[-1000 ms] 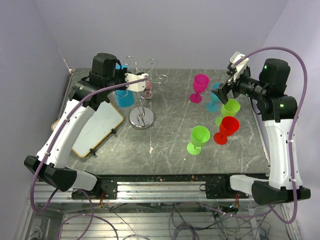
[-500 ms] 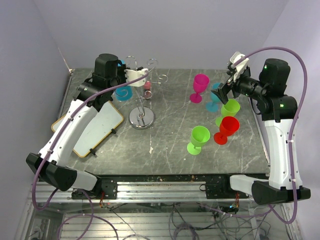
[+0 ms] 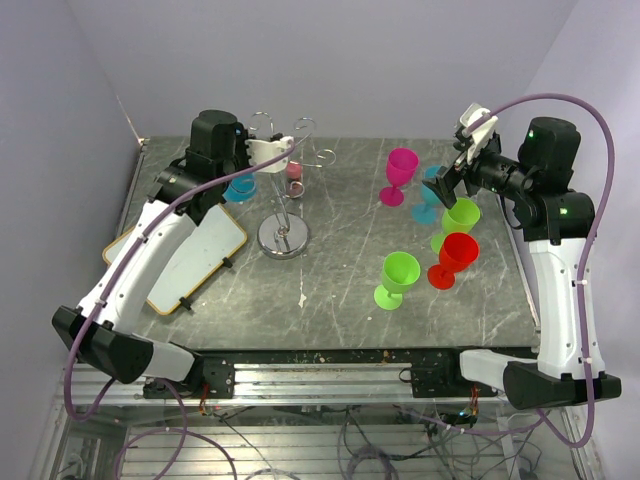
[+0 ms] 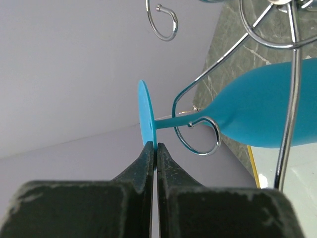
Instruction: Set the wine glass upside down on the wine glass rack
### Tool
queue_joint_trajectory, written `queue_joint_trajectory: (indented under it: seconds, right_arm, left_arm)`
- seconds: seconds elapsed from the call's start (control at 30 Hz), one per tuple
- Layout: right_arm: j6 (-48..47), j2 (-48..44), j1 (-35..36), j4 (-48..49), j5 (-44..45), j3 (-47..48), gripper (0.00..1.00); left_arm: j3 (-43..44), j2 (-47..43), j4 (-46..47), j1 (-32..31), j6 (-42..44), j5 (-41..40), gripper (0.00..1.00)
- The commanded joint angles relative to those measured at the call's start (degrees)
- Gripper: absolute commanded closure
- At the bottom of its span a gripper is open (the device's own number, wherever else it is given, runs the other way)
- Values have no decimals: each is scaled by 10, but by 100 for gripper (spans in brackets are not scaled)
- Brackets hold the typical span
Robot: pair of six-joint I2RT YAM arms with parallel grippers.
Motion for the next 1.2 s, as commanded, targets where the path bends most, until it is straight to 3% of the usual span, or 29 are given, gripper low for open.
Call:
queue_joint_trajectory:
  seconds: [0.0, 0.23, 0.63, 0.97, 1.17]
  right_arm:
    - [-6, -10, -4, -9, 0, -3, 2]
    - [-5, -13, -4, -9, 0, -1, 2]
    - [-2, -16, -7, -9, -3, -3, 1]
    - [-2, -20, -9, -9, -4, -7, 1]
    - [-15, -19, -9, -7, 14, -27, 1]
  left_arm:
    - [15, -15, -27, -4, -12, -21, 93]
    - [-6, -30, -40, -4, -17, -23, 92]
    - [-29, -58, -56, -5, -20, 39, 92]
    - [-41, -50, -68, -5, -27, 65, 88]
    - [-46, -50, -89, -5, -36, 69, 79]
